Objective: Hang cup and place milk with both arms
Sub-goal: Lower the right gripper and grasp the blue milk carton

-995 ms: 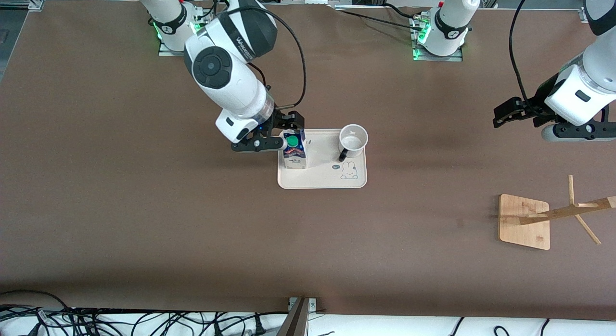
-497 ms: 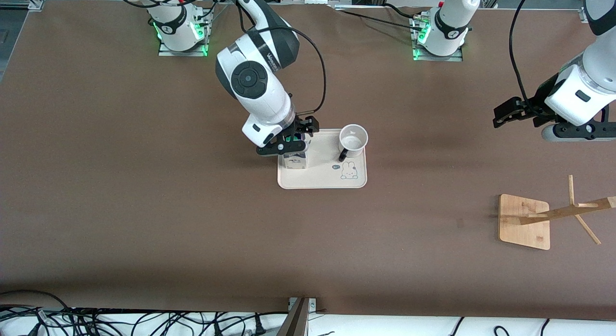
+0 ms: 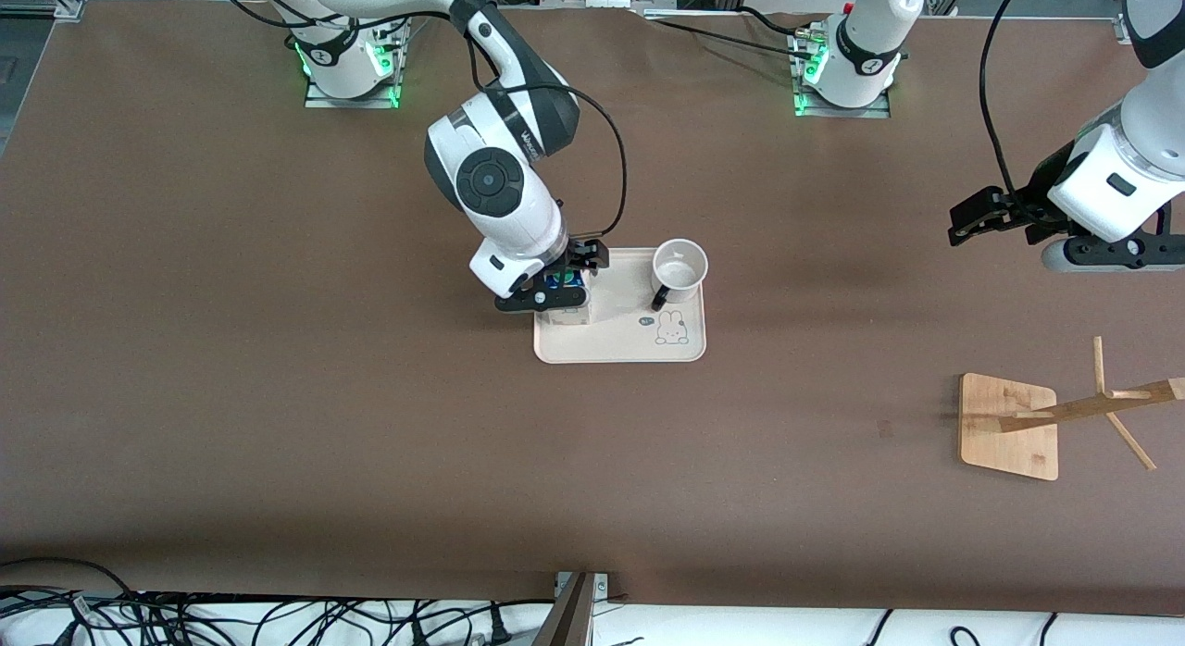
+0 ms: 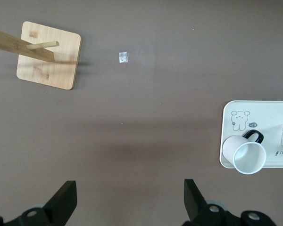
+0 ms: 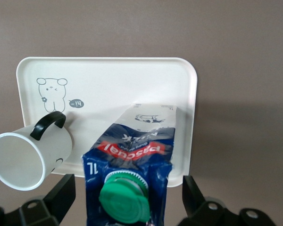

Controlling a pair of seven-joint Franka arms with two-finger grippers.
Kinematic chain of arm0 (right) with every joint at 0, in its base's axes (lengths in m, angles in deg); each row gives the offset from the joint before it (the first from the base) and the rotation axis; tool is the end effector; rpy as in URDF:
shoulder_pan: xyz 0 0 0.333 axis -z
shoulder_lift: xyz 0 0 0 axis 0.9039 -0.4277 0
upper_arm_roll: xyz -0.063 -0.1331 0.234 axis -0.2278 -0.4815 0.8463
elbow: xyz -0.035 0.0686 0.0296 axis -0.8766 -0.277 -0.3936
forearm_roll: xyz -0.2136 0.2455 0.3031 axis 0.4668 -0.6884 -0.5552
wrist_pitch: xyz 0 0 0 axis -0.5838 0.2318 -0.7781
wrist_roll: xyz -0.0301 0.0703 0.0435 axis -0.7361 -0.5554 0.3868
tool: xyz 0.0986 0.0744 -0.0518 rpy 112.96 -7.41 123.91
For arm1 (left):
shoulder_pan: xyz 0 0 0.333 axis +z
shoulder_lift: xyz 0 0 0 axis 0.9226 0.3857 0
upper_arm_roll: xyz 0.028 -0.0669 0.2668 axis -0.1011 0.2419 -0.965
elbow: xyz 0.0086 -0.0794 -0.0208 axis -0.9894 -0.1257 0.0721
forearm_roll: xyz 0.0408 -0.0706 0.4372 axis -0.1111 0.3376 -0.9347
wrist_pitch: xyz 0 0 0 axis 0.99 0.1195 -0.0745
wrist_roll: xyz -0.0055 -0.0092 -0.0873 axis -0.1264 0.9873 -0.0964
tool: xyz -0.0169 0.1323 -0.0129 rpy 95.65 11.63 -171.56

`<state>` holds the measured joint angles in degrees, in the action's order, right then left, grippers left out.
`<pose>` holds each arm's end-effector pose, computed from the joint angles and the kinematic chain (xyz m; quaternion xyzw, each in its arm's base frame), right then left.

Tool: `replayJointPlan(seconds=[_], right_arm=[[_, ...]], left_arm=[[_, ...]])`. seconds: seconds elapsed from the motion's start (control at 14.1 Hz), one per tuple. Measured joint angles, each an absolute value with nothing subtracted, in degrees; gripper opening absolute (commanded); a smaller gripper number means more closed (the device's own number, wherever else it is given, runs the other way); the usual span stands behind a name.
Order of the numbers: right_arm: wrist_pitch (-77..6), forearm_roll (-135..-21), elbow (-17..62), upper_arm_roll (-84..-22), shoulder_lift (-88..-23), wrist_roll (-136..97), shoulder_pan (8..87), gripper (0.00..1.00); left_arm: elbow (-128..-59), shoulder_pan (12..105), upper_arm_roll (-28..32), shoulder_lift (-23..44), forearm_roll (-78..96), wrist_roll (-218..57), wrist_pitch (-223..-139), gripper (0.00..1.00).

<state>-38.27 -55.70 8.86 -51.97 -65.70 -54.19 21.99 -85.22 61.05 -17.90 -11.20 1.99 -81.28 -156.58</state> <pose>0.5603 0.4754 0.2524 -0.9956 -0.0207 0.0506 0.0761 0.6240 -0.0532 0.5095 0.9992 0.0268 -0.0235 0.0171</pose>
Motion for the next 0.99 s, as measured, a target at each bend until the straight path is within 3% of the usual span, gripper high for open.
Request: replayJointPlan(seconds=[0.36,0.57,0.78,0.99], right_arm=[[-38.3,-55.7,8.6,-52.5,-65.6,-53.9,23.2,0.97],[-38.3,-55.7,8.5,-52.5,-65.6,-53.9,23.6,0.62],[-38.3,-55.7,8.4,-52.2,-65.6,-54.0,23.2,0.53],[-38.3,-55.7,8.4,-52.0,-65.6,-54.0,23.0,0.50]], left_arm=[[-85.2,61.0,-17.9,-11.2,2.0,-81.3,-156.6,1.00],[-85.2,61.0,-17.9,-11.2,2.0,-81.3,-156.6,1.00],[-85.2,61.0,-17.9,-11.2,2.0,-81.3,-156.6,1.00],[-85.2,61.0,-17.9,-11.2,2.0,-81.3,-156.6,1.00]])
